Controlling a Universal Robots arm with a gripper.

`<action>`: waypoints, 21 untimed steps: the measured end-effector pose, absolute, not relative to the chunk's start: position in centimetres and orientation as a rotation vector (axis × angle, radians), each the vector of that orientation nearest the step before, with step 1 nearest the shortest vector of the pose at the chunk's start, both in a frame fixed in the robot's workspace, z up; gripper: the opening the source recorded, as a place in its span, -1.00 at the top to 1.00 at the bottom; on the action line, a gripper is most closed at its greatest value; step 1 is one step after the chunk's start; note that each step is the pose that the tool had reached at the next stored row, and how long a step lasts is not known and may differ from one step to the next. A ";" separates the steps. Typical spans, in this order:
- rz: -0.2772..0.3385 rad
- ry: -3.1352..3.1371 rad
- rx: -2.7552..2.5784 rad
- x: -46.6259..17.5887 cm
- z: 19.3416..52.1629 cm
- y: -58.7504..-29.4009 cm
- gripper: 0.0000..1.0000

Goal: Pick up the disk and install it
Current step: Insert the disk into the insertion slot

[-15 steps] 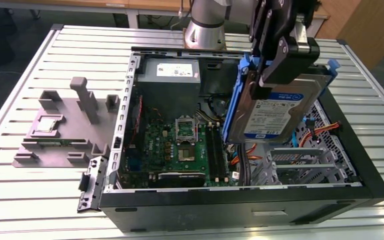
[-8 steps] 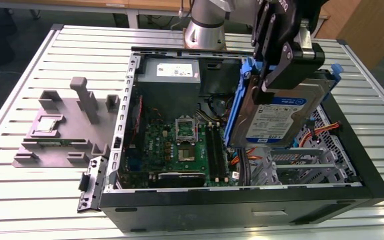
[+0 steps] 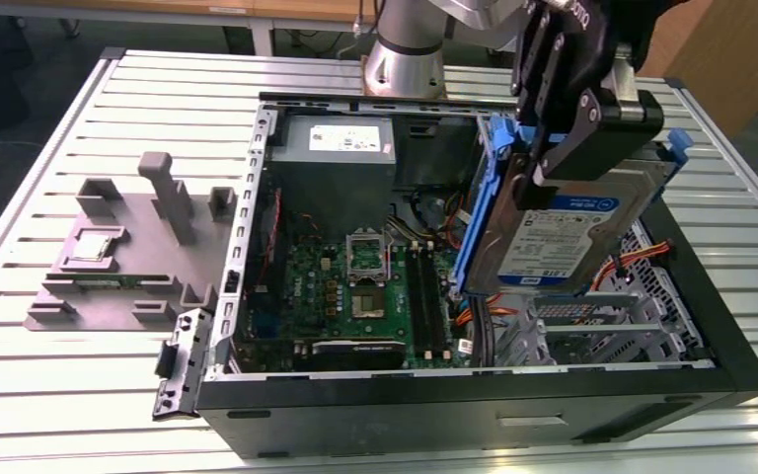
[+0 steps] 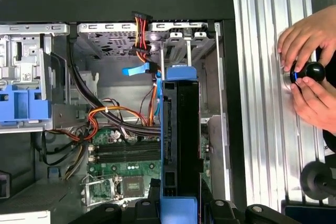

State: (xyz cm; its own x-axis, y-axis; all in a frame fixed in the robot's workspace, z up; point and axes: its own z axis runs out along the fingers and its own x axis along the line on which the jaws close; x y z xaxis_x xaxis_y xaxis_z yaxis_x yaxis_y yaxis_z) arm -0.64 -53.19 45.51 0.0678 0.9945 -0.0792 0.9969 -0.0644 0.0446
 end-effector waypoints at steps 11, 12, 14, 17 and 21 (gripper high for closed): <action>-0.043 2.087 2.230 0.3 45.4 -53.6 0.26; -0.043 2.087 2.230 0.5 45.3 -53.6 0.26; -0.043 2.087 2.230 0.7 45.3 -53.6 0.26; -0.043 2.087 2.230 1.2 45.2 -53.6 0.26; -0.043 2.087 2.230 1.7 45.2 -53.6 0.26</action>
State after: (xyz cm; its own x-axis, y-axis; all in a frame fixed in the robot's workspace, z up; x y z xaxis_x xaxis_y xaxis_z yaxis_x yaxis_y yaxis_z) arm 1.67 -53.63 45.16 0.0677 0.9945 -0.0799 0.9969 -0.0643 0.0446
